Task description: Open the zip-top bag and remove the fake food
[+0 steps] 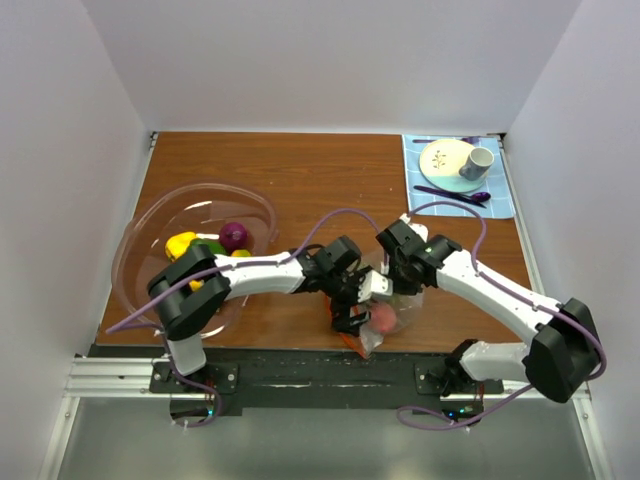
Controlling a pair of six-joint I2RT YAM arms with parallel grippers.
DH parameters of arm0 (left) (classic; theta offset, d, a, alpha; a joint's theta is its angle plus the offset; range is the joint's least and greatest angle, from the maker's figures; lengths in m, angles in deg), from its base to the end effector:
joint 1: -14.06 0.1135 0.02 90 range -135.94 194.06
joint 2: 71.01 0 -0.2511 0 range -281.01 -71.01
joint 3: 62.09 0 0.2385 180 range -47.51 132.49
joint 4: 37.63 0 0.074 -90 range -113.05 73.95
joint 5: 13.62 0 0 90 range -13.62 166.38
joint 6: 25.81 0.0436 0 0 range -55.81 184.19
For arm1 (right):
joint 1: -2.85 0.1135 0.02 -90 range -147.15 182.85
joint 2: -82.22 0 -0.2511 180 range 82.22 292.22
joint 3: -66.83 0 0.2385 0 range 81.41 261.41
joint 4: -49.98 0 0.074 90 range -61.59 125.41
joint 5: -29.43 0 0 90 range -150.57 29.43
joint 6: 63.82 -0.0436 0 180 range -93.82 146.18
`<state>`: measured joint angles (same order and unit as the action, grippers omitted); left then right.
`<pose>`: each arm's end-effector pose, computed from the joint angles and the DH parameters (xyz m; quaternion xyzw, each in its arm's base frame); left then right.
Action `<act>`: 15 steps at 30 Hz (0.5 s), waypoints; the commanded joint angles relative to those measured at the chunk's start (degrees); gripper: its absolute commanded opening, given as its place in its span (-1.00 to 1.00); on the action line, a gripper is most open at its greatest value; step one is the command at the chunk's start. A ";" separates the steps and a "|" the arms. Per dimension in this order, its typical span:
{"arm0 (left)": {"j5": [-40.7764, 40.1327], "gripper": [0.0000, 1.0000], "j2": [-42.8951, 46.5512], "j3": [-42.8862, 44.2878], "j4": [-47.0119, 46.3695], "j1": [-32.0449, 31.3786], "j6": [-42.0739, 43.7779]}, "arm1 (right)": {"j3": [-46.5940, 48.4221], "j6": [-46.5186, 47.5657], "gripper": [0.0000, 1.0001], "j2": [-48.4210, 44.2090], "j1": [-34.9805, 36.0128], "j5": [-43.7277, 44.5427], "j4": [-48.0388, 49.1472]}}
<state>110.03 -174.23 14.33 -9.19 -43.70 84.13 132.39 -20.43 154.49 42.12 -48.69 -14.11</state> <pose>0.1680 -0.3116 0.1598 0.6404 0.6572 -0.3540 0.1810 0.1750 0.1315 0.2146 0.0800 0.9776 0.0383 0.1909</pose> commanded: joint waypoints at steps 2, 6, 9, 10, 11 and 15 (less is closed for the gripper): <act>-1.66 1.00 6.18 5.46 5.80 9.06 0.26 | 6.05 0.82 -0.49 -2.49 1.69 1.57 -9.10; 1.33 1.00 11.54 6.63 16.95 9.68 4.04 | 7.90 1.70 -0.65 -0.73 1.69 2.89 -9.63; 0.98 1.00 16.46 1.54 18.21 9.68 4.93 | 9.57 1.70 -1.00 -0.46 1.69 2.97 -9.28; -0.41 1.00 18.12 -0.04 17.95 9.77 5.10 | 11.05 1.78 -1.00 -0.20 1.69 2.97 -9.46; -1.12 1.00 18.66 -2.75 17.77 9.77 5.19 | 11.85 2.05 -1.00 0.32 1.69 2.97 -9.63; -1.66 0.99 19.63 -6.47 15.67 10.47 4.67 | 16.60 3.19 -1.00 1.91 1.69 3.76 -11.39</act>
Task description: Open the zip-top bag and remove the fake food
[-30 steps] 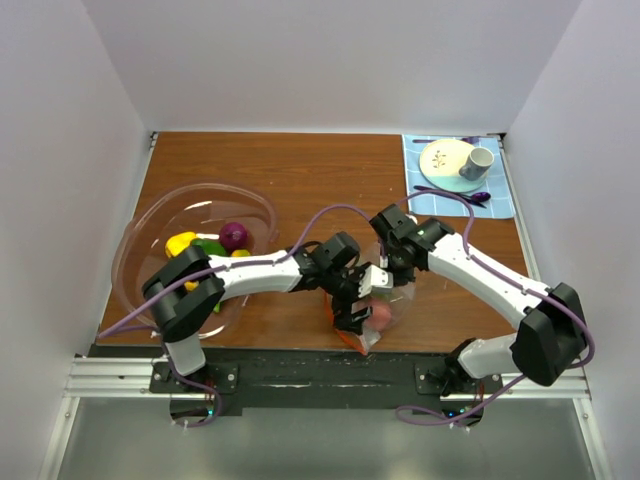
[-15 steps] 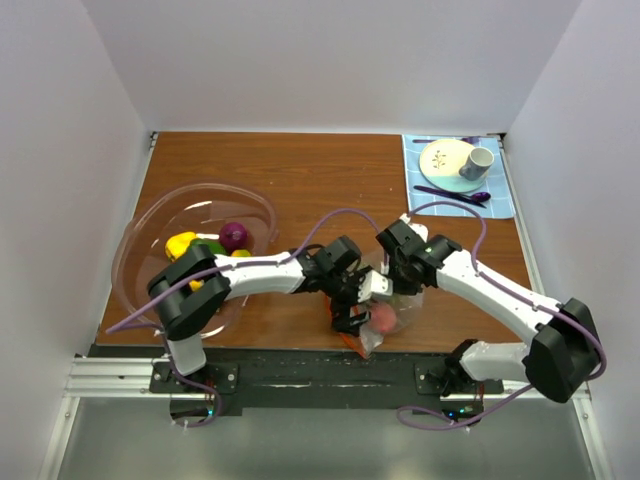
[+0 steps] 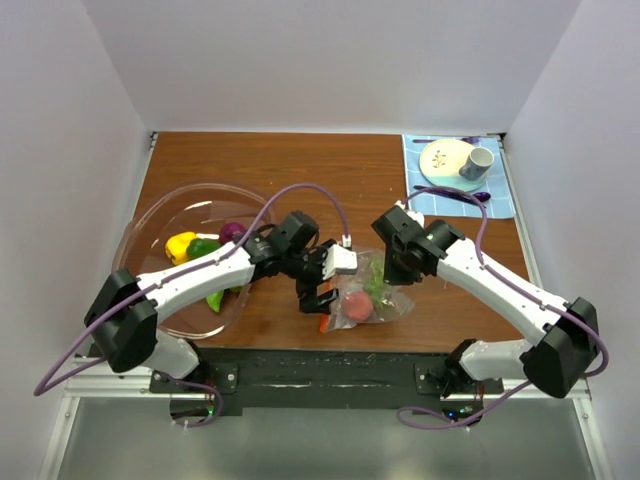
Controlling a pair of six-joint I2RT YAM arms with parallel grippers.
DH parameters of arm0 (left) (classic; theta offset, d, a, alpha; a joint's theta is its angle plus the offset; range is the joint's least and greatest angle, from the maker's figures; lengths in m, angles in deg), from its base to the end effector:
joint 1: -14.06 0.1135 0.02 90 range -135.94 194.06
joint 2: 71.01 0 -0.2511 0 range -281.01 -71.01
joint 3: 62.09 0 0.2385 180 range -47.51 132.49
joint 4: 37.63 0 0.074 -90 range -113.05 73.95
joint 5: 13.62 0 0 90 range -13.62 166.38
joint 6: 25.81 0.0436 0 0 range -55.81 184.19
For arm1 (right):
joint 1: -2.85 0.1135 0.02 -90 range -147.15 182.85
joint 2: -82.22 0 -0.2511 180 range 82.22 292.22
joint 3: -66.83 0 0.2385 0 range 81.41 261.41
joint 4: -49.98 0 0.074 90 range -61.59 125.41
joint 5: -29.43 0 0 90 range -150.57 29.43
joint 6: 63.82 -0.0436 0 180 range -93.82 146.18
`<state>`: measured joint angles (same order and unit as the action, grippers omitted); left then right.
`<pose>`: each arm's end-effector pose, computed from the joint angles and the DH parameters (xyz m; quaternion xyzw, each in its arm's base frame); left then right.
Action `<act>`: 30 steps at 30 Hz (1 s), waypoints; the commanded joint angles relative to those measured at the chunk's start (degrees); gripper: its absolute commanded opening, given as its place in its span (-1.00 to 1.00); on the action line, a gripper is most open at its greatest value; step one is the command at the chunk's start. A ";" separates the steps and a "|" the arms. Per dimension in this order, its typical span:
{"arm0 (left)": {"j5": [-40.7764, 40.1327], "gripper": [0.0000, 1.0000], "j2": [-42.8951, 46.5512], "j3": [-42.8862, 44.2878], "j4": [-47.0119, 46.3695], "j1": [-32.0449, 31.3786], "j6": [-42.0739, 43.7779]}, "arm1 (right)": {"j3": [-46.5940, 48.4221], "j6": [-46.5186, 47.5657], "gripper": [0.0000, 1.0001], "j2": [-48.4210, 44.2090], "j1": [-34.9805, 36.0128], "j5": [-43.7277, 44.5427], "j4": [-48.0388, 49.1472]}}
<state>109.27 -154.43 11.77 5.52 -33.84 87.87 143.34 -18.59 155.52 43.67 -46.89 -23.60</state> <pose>0.1792 -0.2336 0.2353 0.6049 0.6842 -0.3266 0.2435 0.1771 0.1393 0.2578 0.0540 0.9771 0.0289 0.2039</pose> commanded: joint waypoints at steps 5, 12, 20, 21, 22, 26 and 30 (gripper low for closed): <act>-3.08 1.00 -0.34 -5.23 -0.80 0.70 1.54 | 13.73 2.76 -1.00 1.67 0.14 4.60 -5.68; -6.78 1.00 -3.93 -8.57 -9.32 2.46 2.77 | 21.04 3.47 -1.00 3.08 0.14 4.70 -8.41; -6.79 1.00 -8.95 -7.61 -12.58 4.74 4.89 | 9.80 2.15 -1.00 -0.17 0.23 6.37 -8.06; -4.61 0.99 -9.22 -7.00 -12.76 4.66 3.75 | 8.31 1.97 -1.00 -0.26 0.14 6.11 -7.71; -3.37 1.00 -9.39 -5.51 -12.67 4.66 3.22 | 5.25 1.80 -1.00 -0.43 0.23 5.58 -6.31; 1.39 1.00 -10.98 -1.81 -11.97 4.04 -0.12 | -0.92 0.66 -1.00 -0.44 0.23 3.21 -2.53; 1.13 0.99 -12.55 -0.40 -12.32 0.28 0.13 | -5.93 0.13 -1.00 1.05 0.75 2.32 0.73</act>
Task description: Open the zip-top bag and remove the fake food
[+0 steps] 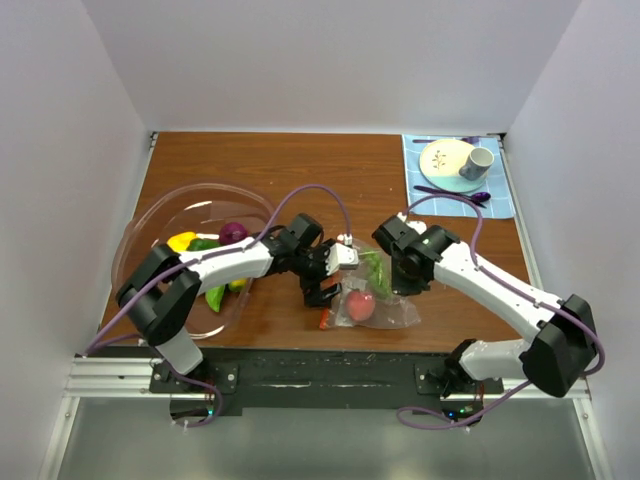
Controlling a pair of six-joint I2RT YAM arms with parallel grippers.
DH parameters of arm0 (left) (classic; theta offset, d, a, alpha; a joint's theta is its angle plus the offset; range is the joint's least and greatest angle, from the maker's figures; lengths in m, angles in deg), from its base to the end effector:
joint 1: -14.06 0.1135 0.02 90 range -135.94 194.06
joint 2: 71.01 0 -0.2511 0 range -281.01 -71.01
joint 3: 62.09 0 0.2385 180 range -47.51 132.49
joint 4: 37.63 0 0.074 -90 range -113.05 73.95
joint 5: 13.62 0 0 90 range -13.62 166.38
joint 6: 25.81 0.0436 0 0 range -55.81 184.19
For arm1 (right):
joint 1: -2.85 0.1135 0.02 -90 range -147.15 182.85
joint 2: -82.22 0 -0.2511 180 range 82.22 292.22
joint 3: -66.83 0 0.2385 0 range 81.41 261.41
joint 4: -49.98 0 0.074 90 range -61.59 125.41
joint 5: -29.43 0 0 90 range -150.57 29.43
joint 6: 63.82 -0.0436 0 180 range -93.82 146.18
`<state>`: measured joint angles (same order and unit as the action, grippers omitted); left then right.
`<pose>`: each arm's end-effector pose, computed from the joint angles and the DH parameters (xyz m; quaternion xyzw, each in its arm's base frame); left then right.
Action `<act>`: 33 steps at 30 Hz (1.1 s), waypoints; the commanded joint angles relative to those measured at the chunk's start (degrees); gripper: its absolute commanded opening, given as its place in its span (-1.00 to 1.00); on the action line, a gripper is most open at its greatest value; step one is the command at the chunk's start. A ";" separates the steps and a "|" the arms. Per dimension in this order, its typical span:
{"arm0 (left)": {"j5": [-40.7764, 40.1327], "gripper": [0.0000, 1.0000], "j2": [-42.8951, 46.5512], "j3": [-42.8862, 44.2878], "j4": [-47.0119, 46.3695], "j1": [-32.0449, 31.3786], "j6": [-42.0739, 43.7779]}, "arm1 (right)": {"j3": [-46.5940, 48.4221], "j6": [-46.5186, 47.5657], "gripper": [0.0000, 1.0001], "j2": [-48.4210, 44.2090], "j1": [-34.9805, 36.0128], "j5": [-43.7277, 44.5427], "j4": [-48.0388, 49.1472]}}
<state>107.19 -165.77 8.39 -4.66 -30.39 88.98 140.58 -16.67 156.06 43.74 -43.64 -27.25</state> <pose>0.2117 -0.2390 0.1719 0.5871 0.7186 -0.2975 0.2243 0.1701 0.1305 0.2414 0.0331 0.9826 -0.0360 0.1790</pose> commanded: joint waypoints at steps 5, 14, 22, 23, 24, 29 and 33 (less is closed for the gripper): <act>1.98 0.99 -3.76 2.73 -2.83 -4.95 0.77 | -9.16 -2.15 -1.00 2.53 1.04 -0.84 8.07; 2.84 1.00 -1.32 1.49 1.89 -0.57 6.84 | -15.49 -1.97 -1.00 10.52 1.30 0.56 14.66; 8.67 0.99 2.47 9.58 10.55 7.35 11.41 | -14.79 -2.76 -1.00 12.03 1.30 0.48 15.46; 5.87 0.99 2.65 8.71 8.00 7.70 9.94 | -14.71 -2.85 -1.00 11.85 1.30 0.39 15.46; 4.97 0.99 2.74 6.79 5.45 7.71 9.14 | -14.53 -2.85 -1.00 11.76 1.30 0.30 15.37; 0.86 0.99 -0.50 3.96 -9.33 6.57 4.47 | -14.35 -2.76 -1.00 11.32 1.39 -0.05 15.10; -2.94 1.00 -3.14 2.29 -16.71 4.81 6.14 | -14.62 -2.85 -1.00 10.10 1.39 -1.02 15.28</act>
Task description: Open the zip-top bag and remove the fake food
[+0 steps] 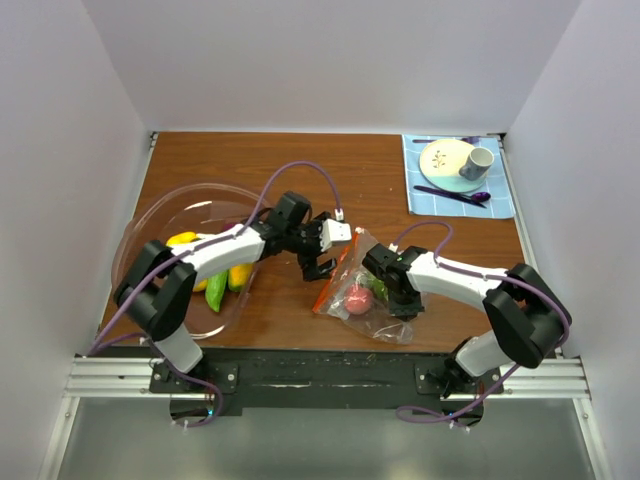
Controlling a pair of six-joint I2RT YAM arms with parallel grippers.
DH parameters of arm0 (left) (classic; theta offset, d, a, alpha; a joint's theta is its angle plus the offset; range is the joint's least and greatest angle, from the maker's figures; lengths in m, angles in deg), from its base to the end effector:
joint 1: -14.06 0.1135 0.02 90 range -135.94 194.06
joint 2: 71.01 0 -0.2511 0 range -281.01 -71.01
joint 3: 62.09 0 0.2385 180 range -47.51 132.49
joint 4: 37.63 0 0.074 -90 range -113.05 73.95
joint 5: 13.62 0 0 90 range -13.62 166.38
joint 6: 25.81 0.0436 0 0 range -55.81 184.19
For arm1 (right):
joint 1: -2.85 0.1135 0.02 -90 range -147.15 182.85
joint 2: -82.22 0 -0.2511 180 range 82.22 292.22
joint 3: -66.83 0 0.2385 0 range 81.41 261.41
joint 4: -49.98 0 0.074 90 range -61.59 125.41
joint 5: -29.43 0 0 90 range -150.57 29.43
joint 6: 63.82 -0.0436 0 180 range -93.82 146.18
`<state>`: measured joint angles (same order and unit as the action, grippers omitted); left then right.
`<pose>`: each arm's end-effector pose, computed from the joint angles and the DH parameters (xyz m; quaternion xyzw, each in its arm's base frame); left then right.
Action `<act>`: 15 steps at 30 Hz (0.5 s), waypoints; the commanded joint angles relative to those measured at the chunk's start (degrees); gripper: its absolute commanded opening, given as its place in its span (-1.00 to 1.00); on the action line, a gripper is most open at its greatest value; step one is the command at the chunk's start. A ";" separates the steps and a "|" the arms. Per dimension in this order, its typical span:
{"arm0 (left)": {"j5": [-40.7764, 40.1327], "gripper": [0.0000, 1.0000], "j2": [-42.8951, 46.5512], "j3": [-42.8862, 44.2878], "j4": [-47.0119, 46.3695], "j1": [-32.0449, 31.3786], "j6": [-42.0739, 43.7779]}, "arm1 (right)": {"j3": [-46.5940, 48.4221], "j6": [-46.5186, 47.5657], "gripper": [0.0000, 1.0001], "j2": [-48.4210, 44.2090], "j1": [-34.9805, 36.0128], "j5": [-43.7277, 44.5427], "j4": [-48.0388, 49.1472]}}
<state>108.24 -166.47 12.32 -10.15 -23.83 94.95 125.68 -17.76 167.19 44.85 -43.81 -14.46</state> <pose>0.2542 -0.2270 0.1946 0.5874 0.6879 -0.2774 0.3238 0.1652 0.1318 0.1429 0.0160 0.9892 -0.1099 0.0958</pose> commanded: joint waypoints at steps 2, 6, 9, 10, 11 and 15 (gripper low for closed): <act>-5.22 1.00 -4.38 -1.04 -11.85 -2.71 1.84 | 0.29 -1.76 -1.00 -1.38 0.36 -0.93 2.23; -3.38 0.99 -5.61 -0.42 -11.85 -3.07 2.11 | -0.41 -2.11 -1.00 -2.26 0.37 -1.20 2.49; -3.73 1.00 -5.17 -0.42 -11.50 -4.29 2.19 | -0.94 -2.29 -1.00 -2.70 0.28 -1.72 2.76; -4.08 1.00 -5.00 -0.42 -11.07 -5.26 2.80 | -1.03 -2.29 -1.00 -2.79 0.36 -1.90 2.93; -5.56 1.00 -5.17 -0.51 -10.63 -5.96 3.25 | -1.20 -2.29 -1.00 -2.88 0.28 -2.07 3.02; -10.32 0.99 -6.84 0.37 -7.03 -10.44 3.26 | -1.38 -2.46 -1.00 -3.14 0.28 -2.16 3.55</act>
<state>101.62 -172.57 11.32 -18.30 -30.26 96.72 124.93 -18.50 165.35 44.85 -45.34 -13.17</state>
